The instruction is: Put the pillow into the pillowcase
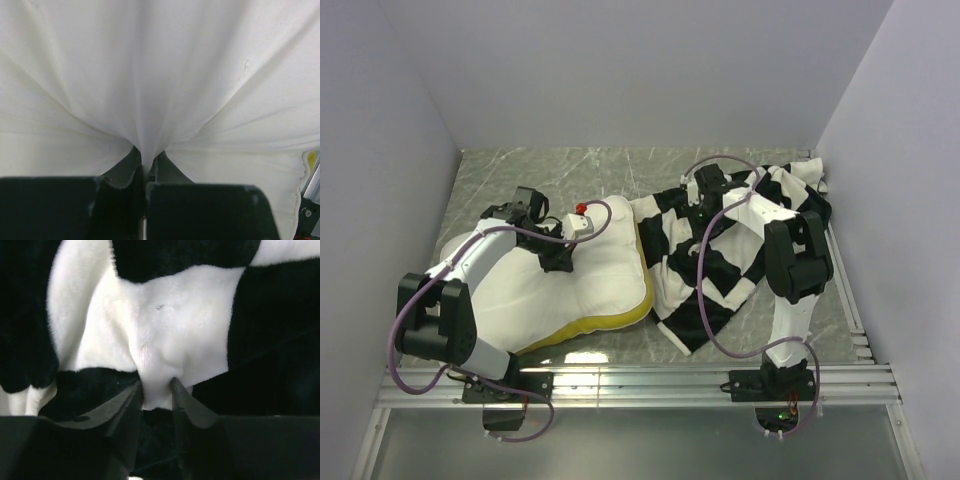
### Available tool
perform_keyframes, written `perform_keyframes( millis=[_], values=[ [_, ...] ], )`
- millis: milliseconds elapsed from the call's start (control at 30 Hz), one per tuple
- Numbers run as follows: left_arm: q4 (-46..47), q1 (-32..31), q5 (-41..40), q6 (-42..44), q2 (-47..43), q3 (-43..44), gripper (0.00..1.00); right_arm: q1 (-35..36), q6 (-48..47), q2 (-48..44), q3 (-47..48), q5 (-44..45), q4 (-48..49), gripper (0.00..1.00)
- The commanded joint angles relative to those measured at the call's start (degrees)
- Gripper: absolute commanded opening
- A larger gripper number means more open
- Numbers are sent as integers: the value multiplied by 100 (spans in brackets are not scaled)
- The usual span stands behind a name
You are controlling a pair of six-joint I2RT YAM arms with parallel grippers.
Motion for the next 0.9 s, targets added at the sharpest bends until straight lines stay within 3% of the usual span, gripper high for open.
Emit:
perform_keyframes(
  millis=[0, 33, 300, 567, 867],
  values=[
    [9, 8, 467, 228, -114, 327, 0, 31, -41, -133, 185, 327, 48, 12],
    [-35, -26, 475, 290, -115, 345, 0, 31, -50, -185, 176, 406, 66, 0],
    [-377, -272, 590, 598, -71, 1161, 0, -215, 152, -1371, 167, 240, -48, 0],
    [-176, -1327, 625, 387, 342, 1593, 0, -558, 73, -2311, 114, -41, -145, 0],
    [369, -2575, 651, 45, 1133, 1830, 0, -875, 90, -2515, 123, -454, -294, 0]
  ],
)
